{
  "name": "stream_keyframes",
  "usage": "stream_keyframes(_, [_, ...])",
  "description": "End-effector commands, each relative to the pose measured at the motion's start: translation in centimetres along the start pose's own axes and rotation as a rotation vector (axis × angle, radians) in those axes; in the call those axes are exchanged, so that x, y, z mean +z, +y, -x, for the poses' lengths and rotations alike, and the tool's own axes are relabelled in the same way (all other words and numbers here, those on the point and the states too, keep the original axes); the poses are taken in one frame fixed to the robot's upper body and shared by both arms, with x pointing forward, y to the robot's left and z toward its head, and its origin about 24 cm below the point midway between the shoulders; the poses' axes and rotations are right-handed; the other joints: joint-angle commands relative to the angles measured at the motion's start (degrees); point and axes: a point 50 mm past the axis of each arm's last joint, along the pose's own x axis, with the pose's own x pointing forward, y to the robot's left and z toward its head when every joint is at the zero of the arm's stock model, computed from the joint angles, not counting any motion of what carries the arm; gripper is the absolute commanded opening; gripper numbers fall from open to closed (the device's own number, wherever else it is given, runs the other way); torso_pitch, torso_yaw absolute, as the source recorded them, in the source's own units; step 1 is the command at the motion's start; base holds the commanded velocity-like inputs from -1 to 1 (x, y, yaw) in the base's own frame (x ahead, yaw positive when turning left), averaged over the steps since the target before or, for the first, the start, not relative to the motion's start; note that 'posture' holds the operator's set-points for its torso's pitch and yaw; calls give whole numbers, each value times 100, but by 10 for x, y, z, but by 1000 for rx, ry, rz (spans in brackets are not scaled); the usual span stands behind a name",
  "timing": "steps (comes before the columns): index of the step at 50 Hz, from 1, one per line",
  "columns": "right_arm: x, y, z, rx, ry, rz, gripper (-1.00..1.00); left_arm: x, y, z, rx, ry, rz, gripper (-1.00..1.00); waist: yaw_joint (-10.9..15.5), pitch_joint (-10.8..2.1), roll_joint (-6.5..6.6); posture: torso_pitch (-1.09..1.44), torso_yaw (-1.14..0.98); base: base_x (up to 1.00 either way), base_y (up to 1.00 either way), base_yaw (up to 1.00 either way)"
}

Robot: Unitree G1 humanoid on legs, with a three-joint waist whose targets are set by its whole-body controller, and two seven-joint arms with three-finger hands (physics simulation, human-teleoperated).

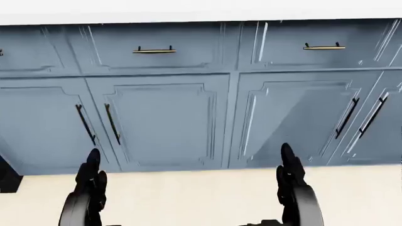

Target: Place the bread in the stand mixer bowl.

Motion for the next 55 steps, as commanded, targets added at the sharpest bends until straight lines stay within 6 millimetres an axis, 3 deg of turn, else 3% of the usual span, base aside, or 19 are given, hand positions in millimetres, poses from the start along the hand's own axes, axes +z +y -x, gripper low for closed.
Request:
stream_keyframes(1, [39, 9, -3, 8, -182, 5, 98, 34, -1, -3, -11, -174, -3, 100, -12, -5, -45, 0, 0, 0, 0, 0])
stream_keyframes(3, [41, 11, -3, 11, -188, 9, 98, 34, -2, -2, -14, -174, -3, 100, 58, -356, -7, 0, 0, 0, 0, 0])
stream_keyframes(4, [42, 11, -3, 10, -191, 9, 98, 31, -2, -3, -14, -175, -4, 100, 61, -298, -1, 0, 0, 0, 0, 0])
stream_keyframes(5, [44, 11, -2, 9, -193, 11, 98, 32, -1, -3, -13, -177, 0, 100, 44, -91, -30, 0, 0, 0, 0, 0])
stream_keyframes(7, [47, 12, -2, 9, -199, 16, 98, 38, 0, -2, -10, -181, 2, 100, 54, -402, -32, 0, 0, 0, 0, 0])
stream_keyframes(8, [48, 12, -2, 9, -200, 18, 97, 39, 0, -2, -9, -182, 2, 100, 55, -438, -29, 0, 0, 0, 0, 0])
stream_keyframes(21, [98, 10, 10, -1, -293, 143, 98, 63, 1, 7, -8, -239, 15, 100, 60, -512, -17, 0, 0, 0, 0, 0])
stream_keyframes(30, [125, 5, 25, -19, -372, 232, 98, 105, 9, 17, 9, -310, 51, 100, 52, -510, -15, 0, 0, 0, 0, 0])
stream_keyframes(34, [137, 4, 36, -41, -416, 279, 98, 114, 15, 22, 21, -337, 71, 100, 52, -495, -3, 0, 0, 0, 0, 0])
stream_keyframes(42, [140, -3, 42, -94, -423, 308, 97, 128, 16, 33, 11, -367, 91, 100, 42, -451, 16, 0, 0, 0, 0, 0])
stream_keyframes(43, [139, -4, 42, -98, -422, 309, 98, 129, 16, 34, 10, -368, 92, 100, 37, -528, 51, 0, 0, 0, 9, 0])
stream_keyframes(46, [138, -4, 41, -102, -416, 307, 97, 129, 15, 35, 8, -370, 95, 100, 12, -351, -68, 0, 0, 0, 31, 0])
stream_keyframes(49, [137, -5, 40, -106, -410, 308, 98, 129, 15, 36, 6, -373, 95, 100, -18, -391, -107, 0, 0, 0, 34, 0])
stream_keyframes(53, [138, -5, 42, -118, -411, 308, 97, 130, 15, 38, 9, -377, 91, 100, -54, -277, 147, 0, 0, 0, 34, 0])
stream_keyframes(54, [137, -5, 41, -119, -411, 308, 98, 130, 15, 38, 8, -377, 94, 100, -60, -279, 265, 0, 0, 0, 34, 0])
stream_keyframes(55, [138, -5, 41, -118, -410, 307, 97, 129, 15, 39, 6, -377, 92, 100, -57, -355, 481, 0, 0, 0, 35, 0])
